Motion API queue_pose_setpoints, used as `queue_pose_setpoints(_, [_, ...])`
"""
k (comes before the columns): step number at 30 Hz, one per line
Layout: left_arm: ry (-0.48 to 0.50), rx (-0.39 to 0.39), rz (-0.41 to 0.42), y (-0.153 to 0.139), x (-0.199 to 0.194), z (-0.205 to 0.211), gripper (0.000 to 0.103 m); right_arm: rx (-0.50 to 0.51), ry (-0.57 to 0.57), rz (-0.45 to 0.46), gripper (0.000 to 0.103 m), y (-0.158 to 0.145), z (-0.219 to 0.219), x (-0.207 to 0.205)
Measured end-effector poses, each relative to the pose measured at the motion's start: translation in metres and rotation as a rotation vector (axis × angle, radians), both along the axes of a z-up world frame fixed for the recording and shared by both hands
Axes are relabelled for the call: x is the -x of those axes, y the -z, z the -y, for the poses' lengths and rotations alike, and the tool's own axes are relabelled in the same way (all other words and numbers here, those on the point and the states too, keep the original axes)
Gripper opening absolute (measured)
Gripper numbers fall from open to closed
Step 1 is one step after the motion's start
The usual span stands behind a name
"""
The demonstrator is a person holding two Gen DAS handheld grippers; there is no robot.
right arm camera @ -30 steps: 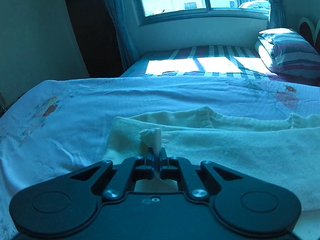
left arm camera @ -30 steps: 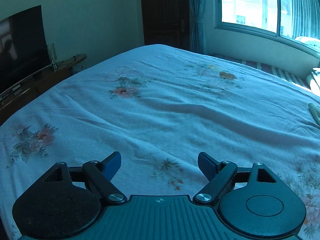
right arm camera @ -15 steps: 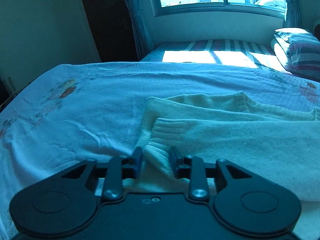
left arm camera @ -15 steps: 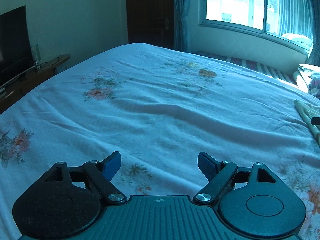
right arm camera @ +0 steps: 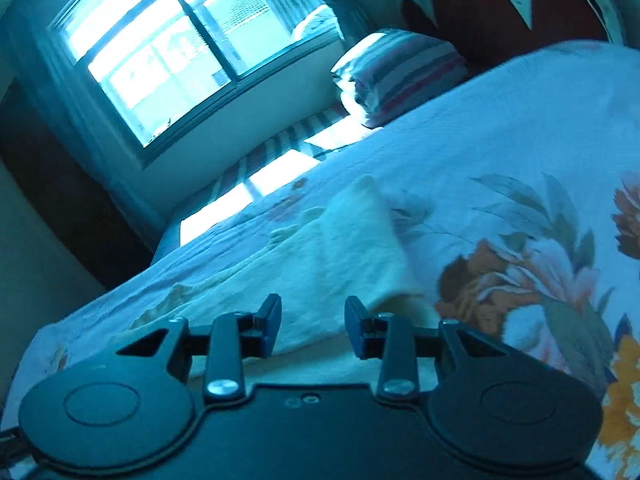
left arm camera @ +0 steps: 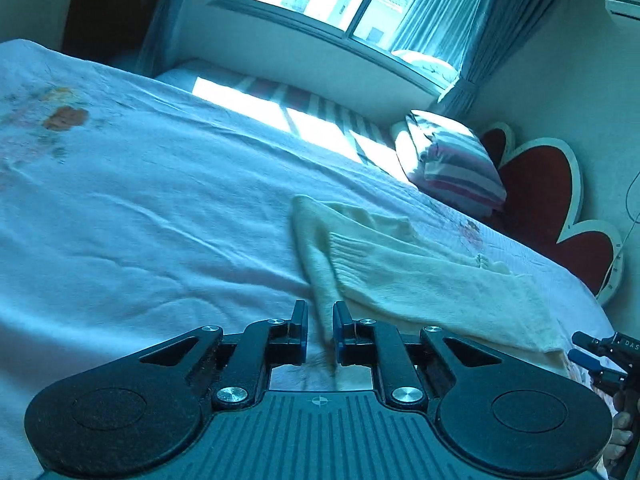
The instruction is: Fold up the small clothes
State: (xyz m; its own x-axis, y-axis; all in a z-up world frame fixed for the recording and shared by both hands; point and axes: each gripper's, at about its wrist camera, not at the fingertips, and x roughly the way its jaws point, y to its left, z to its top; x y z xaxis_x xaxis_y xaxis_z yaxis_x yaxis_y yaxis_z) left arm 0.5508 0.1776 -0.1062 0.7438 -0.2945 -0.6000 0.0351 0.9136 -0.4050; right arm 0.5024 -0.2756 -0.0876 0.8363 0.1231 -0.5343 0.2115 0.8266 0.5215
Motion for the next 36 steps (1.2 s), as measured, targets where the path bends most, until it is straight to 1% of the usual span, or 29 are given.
queue_pose_setpoints(1, [-0.001,0.020,-0.018,0.004,-0.008,0.007,0.013,-0.069,0.014,-0.004,0.036,0.005,0.017,0.000])
queue_pose_setpoints(2, [-0.002,0.039,-0.041,0.008,-0.016,0.013,0.013,-0.115,0.018,-0.007,0.036,0.009,0.029,-0.001])
queue_pose_setpoints(4, [-0.009,0.057,-0.067,0.014,-0.027,0.026,0.014,-0.163,0.016,-0.026,0.036,0.020,0.043,-0.009])
queue_pose_setpoints(6, [-0.014,0.065,-0.072,0.018,-0.034,0.035,0.014,-0.201,-0.012,-0.045,0.036,0.028,0.049,-0.017])
queue_pose_setpoints(9, [-0.029,0.072,-0.083,0.023,-0.043,0.042,0.014,-0.173,-0.029,-0.064,0.029,0.035,0.048,-0.023])
queue_pose_setpoints(12, [-0.066,0.088,-0.120,0.037,-0.053,0.043,0.013,-0.180,-0.051,-0.070,0.029,0.040,0.053,-0.026])
queue_pose_setpoints(13, [-0.077,0.103,-0.117,0.040,-0.054,0.043,0.012,-0.185,-0.056,-0.072,0.027,0.040,0.055,-0.026])
queue_pose_setpoints(14, [-0.093,0.092,-0.118,0.041,-0.053,0.044,0.007,-0.178,-0.056,-0.077,0.022,0.041,0.056,-0.027])
queue_pose_setpoints(15, [-0.113,0.079,-0.114,0.041,-0.052,0.046,0.007,-0.150,-0.051,-0.099,0.006,0.042,0.057,-0.031])
queue_pose_setpoints(16, [-0.135,0.071,-0.111,0.039,-0.048,0.045,0.007,-0.115,-0.045,-0.132,0.003,0.044,0.056,-0.034])
queue_pose_setpoints(17, [-0.156,0.029,-0.096,0.034,-0.043,0.049,0.007,-0.104,-0.058,-0.141,0.003,0.043,0.059,-0.033])
queue_pose_setpoints(18, [-0.191,-0.048,-0.062,0.024,-0.035,0.051,0.007,-0.061,-0.074,-0.159,0.003,0.038,0.057,-0.034])
queue_pose_setpoints(19, [-0.221,-0.096,-0.024,0.015,-0.029,0.052,0.007,0.036,-0.088,-0.175,0.019,0.029,0.052,-0.033])
queue_pose_setpoints(20, [-0.238,-0.141,0.029,0.005,-0.023,0.052,0.007,0.200,-0.066,-0.174,0.021,0.015,0.044,-0.029])
queue_pose_setpoints(21, [-0.234,-0.181,0.067,-0.003,-0.022,0.056,0.007,0.281,-0.072,-0.132,0.020,0.004,0.042,-0.025])
queue_pose_setpoints(22, [-0.197,-0.211,0.094,-0.011,-0.025,0.061,0.007,0.293,-0.104,-0.083,0.020,-0.004,0.043,-0.024])
queue_pose_setpoints(23, [-0.154,-0.227,0.102,-0.014,-0.033,0.069,0.007,0.304,-0.140,-0.043,0.020,-0.010,0.041,-0.028])
queue_pose_setpoints(24, [-0.121,-0.247,0.096,-0.014,-0.043,0.076,0.007,0.333,-0.178,-0.014,0.020,-0.013,0.035,-0.036])
queue_pose_setpoints(26, [-0.065,-0.262,0.075,-0.008,-0.059,0.086,0.007,0.395,-0.271,0.009,0.018,-0.009,0.018,-0.058])
queue_pose_setpoints(27, [-0.027,-0.282,0.027,0.003,-0.069,0.092,0.007,0.427,-0.316,0.006,0.013,-0.002,0.010,-0.069])
queue_pose_setpoints(28, [-0.005,-0.319,-0.043,0.014,-0.078,0.096,0.007,0.478,-0.343,-0.032,0.009,0.009,0.003,-0.081])
queue_pose_setpoints(29, [-0.001,-0.338,-0.016,0.018,-0.076,0.096,0.007,0.550,-0.322,-0.112,0.011,0.023,0.000,-0.093])
queue_pose_setpoints(30, [0.001,-0.360,-0.015,0.013,-0.074,0.098,0.007,0.534,-0.297,-0.102,0.015,0.031,0.007,-0.096])
queue_pose_setpoints(31, [-0.007,-0.364,-0.007,0.007,-0.072,0.098,0.007,0.486,-0.283,-0.109,0.017,0.030,0.013,-0.099])
queue_pose_setpoints(32, [-0.021,-0.352,0.032,-0.001,-0.068,0.100,0.007,0.452,-0.272,-0.104,0.015,0.021,0.018,-0.096])
queue_pose_setpoints(33, [-0.023,-0.343,0.058,-0.005,-0.067,0.101,0.007,0.461,-0.265,-0.063,0.014,0.014,0.017,-0.093])
queue_pose_setpoints(34, [-0.017,-0.341,0.051,-0.005,-0.072,0.103,0.007,0.470,-0.274,-0.007,0.014,0.006,0.015,-0.090])
queue_pose_setpoints(35, [-0.012,-0.342,0.030,-0.001,-0.076,0.104,0.007,0.465,-0.281,0.019,0.014,0.002,0.014,-0.093])
queue_pose_setpoints(36, [-0.011,-0.349,-0.008,0.008,-0.082,0.106,0.007,0.448,-0.281,0.011,0.013,0.002,0.015,-0.102])
